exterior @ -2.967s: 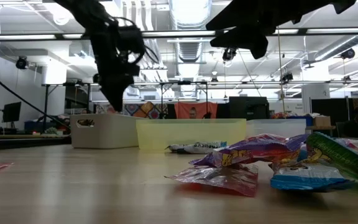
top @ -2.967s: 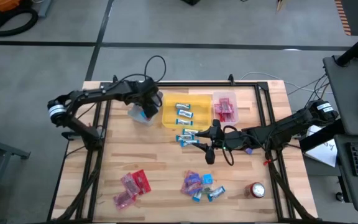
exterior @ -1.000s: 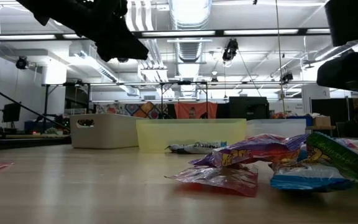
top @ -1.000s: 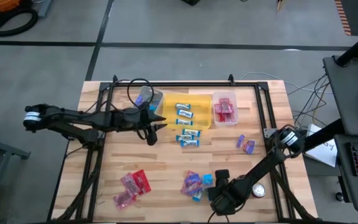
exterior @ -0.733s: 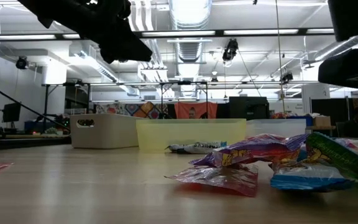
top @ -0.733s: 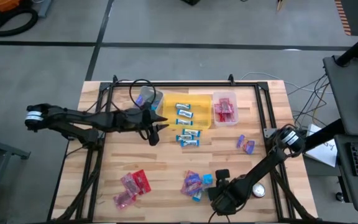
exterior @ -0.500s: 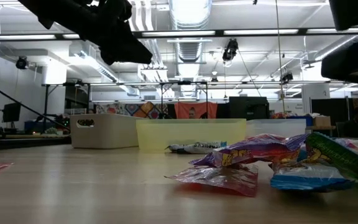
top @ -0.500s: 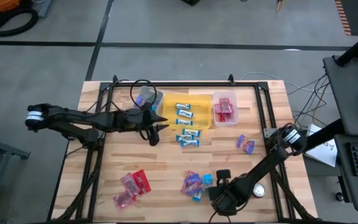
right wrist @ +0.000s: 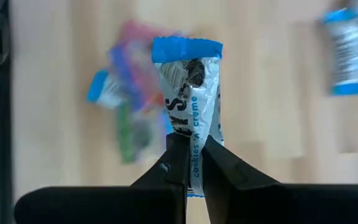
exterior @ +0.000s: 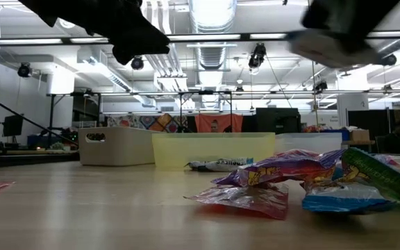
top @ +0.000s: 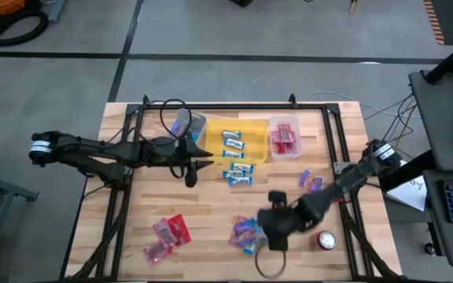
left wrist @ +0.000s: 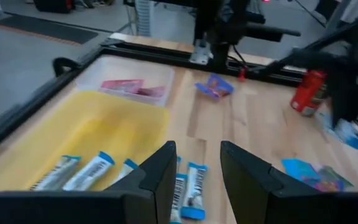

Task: Sort candy
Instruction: Put the white chocolate into the yellow bin

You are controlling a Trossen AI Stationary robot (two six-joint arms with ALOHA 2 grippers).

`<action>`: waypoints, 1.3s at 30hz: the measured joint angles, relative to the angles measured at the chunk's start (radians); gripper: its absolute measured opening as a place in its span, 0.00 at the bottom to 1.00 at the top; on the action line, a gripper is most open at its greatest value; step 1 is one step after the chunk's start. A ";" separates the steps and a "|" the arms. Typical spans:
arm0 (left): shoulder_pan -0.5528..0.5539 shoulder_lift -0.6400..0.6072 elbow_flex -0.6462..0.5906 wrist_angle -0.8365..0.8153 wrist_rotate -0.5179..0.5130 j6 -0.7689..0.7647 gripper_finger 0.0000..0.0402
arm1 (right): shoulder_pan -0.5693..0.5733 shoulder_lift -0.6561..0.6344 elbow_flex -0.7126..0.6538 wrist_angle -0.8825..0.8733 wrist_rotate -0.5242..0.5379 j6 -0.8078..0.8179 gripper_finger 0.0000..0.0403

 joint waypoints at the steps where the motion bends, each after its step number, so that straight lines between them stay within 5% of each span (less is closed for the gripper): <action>1: -0.009 0.004 0.000 0.000 0.002 -0.001 0.27 | -0.025 -0.020 0.000 -0.004 0.010 -0.027 0.05; 10: -0.087 0.010 0.000 -0.004 0.002 -0.040 0.27 | -0.361 -0.139 0.000 -0.023 0.006 -0.346 0.05; 22: -0.184 -0.017 0.000 -0.306 0.011 -0.252 0.27 | -0.818 -0.033 0.000 0.012 -0.180 -0.817 0.06; 39: -0.246 -0.017 0.000 -0.474 0.012 -0.384 0.27 | -0.997 0.187 -0.001 0.169 -0.179 -1.015 0.09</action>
